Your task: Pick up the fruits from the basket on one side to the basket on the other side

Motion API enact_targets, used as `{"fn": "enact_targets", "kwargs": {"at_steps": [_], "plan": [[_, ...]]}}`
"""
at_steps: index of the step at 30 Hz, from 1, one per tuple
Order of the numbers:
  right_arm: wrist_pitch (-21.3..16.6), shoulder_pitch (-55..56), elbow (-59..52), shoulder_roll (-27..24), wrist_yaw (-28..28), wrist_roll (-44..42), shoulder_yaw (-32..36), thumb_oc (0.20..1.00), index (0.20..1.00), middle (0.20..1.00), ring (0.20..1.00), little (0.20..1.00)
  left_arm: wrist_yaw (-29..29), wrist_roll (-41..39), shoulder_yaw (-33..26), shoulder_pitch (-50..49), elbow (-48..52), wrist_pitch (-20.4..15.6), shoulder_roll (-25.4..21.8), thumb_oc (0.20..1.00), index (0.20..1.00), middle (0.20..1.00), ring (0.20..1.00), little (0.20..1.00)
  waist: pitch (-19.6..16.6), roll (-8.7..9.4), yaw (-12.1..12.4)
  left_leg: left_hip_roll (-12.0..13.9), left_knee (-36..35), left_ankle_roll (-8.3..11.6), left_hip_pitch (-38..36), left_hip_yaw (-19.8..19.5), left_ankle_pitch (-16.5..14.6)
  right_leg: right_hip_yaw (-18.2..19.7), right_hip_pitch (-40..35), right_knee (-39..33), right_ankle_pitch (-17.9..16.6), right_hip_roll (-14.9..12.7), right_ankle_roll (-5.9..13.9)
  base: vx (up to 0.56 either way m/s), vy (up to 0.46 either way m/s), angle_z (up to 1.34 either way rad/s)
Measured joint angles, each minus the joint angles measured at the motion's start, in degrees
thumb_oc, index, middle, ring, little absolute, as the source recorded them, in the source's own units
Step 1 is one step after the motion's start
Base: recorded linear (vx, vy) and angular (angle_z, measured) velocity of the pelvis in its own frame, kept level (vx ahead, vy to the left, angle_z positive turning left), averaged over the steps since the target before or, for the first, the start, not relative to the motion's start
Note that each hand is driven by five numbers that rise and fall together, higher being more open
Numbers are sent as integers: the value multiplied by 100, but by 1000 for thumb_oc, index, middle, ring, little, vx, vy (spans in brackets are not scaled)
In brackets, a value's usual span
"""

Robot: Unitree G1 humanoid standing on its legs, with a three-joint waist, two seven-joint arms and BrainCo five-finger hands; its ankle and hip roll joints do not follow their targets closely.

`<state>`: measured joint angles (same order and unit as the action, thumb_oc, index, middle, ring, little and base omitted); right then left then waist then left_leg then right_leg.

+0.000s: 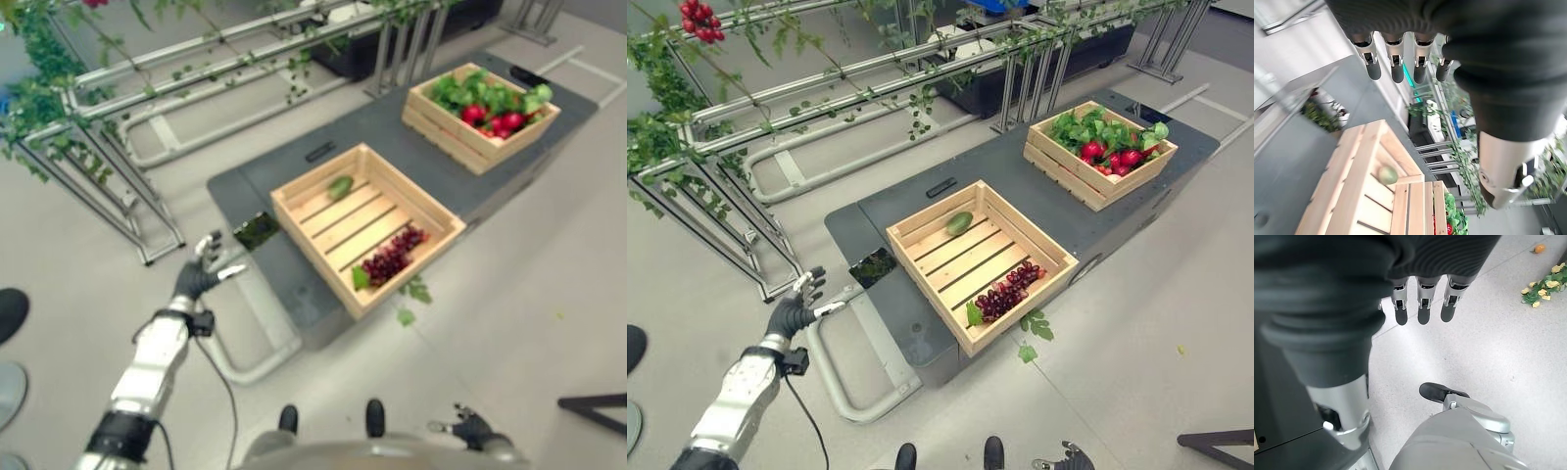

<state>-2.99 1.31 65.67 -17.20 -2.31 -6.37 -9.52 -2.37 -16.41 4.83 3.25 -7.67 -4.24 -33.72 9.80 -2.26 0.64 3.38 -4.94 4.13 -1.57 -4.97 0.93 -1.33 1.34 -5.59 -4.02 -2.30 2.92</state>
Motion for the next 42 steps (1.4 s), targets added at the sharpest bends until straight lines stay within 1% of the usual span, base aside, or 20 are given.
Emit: {"fn": "enact_targets", "kwargs": {"at_steps": [4, 7, 11, 13, 14, 15, 16, 20, 24, 26, 28, 29, 31, 33, 34, 35, 36, 37, 38, 42], "plan": [[7, -85, -3, -53, 5, -1, -37, 1000, 1000, 1000, 1000, 1000, 6, 225, 199, 600, 18, 43, -125, 1000, 1000, 1000, 1000, 1000, 84, -67, 11, -4, 1, 1, 17, 9, 2, 25, 28, 1, -36, 2, -17, -2, 6, -1], [8, -185, 27, -89, 3, -2, -40, 1000, 1000, 1000, 1000, 1000, 1, 347, 405, 932, 28, 50, -149, 1000, 1000, 1000, 1000, 1000, 143, -146, -143, -25, 0, 1, 9, 27, 2, 81, 42, 1, -44, -5, -9, -4, 44, -6], [6, -265, 68, -112, 0, -1, -32, 1000, 1000, 1000, 1000, 1000, -31, 438, 527, 1060, 32, 40, -23, 1000, 1000, 1000, 1000, 1000, 209, -238, -169, -34, 0, 0, -4, 210, 1, 258, 136, 5, -102, -7, -3, -57, 68, -29], [9, -369, 59, -132, -8, 16, -20, 1000, 1000, 1000, 1000, 1000, -80, 403, 470, 937, 50, 21, 57, 1000, 1000, 1000, 1000, 1000, 268, -274, -262, -79, 0, -10, 22, 516, -6, 437, 349, 37, -216, 6, 37, -67, -9, -66], [9, -467, 58, -129, -4, 22, -19, 1000, 1000, 1000, 1000, 1000, -108, 376, 381, 809, 68, 3, 69, 1000, 1000, 1000, 1000, 1000, 277, -278, -203, -23, 0, -33, 20, 757, -32, 419, 451, 35, -231, -17, 48, 29, -190, -138], [10, -580, 80, -121, -4, 23, -10, 1000, 1000, 1000, 1000, 1000, -113, 362, 254, 655, 70, 4, 137, 1000, 1000, 1000, 1000, 1000, 285, -273, -95, 7, -3, -32, 3, 1159, -88, 212, 625, 17, -262, -112, 58, 61, -229, -148], [12, -579, 53, -108, 4, 29, -20, 1000, 1000, 1000, 1000, 1000, -111, 313, 193, 530, 71, 3, 167, 1000, 1000, 1000, 1000, 1000, 287, -267, -90, 66, 0, 6, -34, 1271, -112, -1, 669, 41, -368, -102, 186, 60, -228, -112], [69, -268, 82, -157, 19, 76, -22, 1000, 1000, 1000, 1000, 1000, -99, 311, 46, 402, 213, -5, 401, 1000, 1000, 1000, 1000, 1000, 288, -270, -164, 284, 88, 178, -192, 1030, -187, -82, 464, 36, -358, 122, 6, 89, -166, -11], [92, -143, 69, -290, 66, 130, 13, 1000, 1000, 1000, 1000, 1000, -105, 159, -186, 84, 217, -2, 411, 1000, 1000, 1000, 1000, 1000, 340, -108, -106, 286, 685, 211, -131, 729, -190, 47, 284, 55, -311, 210, -165, -17, -139, -11], [92, -178, 88, -377, 81, 129, 82, 1000, 1000, 1000, 1000, 1000, -97, 97, -145, 101, 209, 1, 498, 1000, 1000, 1000, 1000, 1000, 373, 22, -145, 89, 1356, 350, 261, 438, -68, 69, 264, 43, -282, -10, -275, -47, -117, 25], [92, -216, 88, -441, 82, 128, 117, 1000, 1000, 1000, 1000, 1000, -95, 68, -146, 110, 208, 1, 575, 1000, 1000, 1000, 1000, 1000, 394, 92, -113, -65, 1835, 440, 549, 238, 56, 107, 268, 51, -308, -70, -330, 51, -146, 14], [95, -287, 91, -444, 61, 127, 213, 1000, 1000, 1000, 1000, 1000, -80, 30, -149, 97, 213, -3, 624, 1000, 1000, 1000, 1000, 1000, 428, 298, -81, -575, 1897, 418, 802, -361, -210, 313, 340, 71, -364, -313, -415, 126, -127, -8], [89, -381, 81, -468, 54, 127, 223, 1000, 1000, 1000, 1000, 1000, -32, -14, -150, 53, 212, 5, 610, 1000, 1000, 1000, 1000, 1000, 423, 344, 16, -1112, 1322, 170, 832, -508, -276, 501, 476, 154, -357, -375, -402, 125, -85, -34], [89, -396, 89, -410, 59, 128, 193, 1000, 1000, 1000, 1000, 1000, -16, -14, -156, 11, 220, 3, 573, 1000, 1000, 1000, 1000, 1000, 374, 258, 33, -1291, 1072, 49, 855, -470, -319, 543, 525, 194, -321, -160, -332, 192, -81, -45], [80, -491, 149, -439, 62, 123, 186, 1000, 1000, 1000, 1000, 1000, 11, -14, -170, -123, 276, -19, 618, 1000, 1000, 1000, 1000, 1000, 222, -229, 225, -725, 730, -389, 918, -352, -204, 389, 849, 981, -30, 502, -287, 110, -47, -84], [103, -513, 182, -298, 44, 122, 202, 1000, 1000, 1000, 1000, 1000, 13, -16, -185, -142, 319, -16, 486, 1000, 1000, 1000, 1000, 1000, 299, -175, 379, -565, 829, -447, 898, -85, 44, 251, 1087, 1900, 399, 695, -310, 90, -39, -115], [93, -399, 149, -34, 71, 122, 155, 1000, 1000, 1000, 1000, 1000, 14, -19, -177, -254, 311, 0, 200, 1000, 1000, 1000, 1000, 1000, 279, 214, 491, -580, 1028, -327, 947, 111, -74, 215, 1144, 2641, 1147, 716, -285, 100, 2, -75], [85, -347, 87, 29, 73, 122, 157, 1000, 1000, 1000, 1000, 1000, 18, -23, -174, -296, 304, 27, 97, 1000, 1000, 1000, 1000, 1000, 263, 446, 478, -678, 1036, -357, 924, 115, -117, 250, 932, 2399, 1417, 631, -407, 190, 55, -24], [91, -315, 124, -4, 59, 121, 193, 1000, 1000, 1000, 1000, 1000, 16, -27, -180, -301, 281, 71, 134, 1000, 1000, 1000, 1000, 1000, 257, 525, 413, -661, 1051, -307, 897, 58, -115, 235, 702, 1993, 1294, 676, -742, 183, 96, 17], [89, -87, 122, -66, 56, 124, 190, 1000, 1000, 1000, 1000, 1000, 24, -24, -184, -289, 336, 63, 194, 1000, 1000, 1000, 1000, 1000, 174, 353, 294, -590, 686, -341, 564, 7, -15, 307, 23, 1083, 910, 750, -810, 112, 84, 4]]}}
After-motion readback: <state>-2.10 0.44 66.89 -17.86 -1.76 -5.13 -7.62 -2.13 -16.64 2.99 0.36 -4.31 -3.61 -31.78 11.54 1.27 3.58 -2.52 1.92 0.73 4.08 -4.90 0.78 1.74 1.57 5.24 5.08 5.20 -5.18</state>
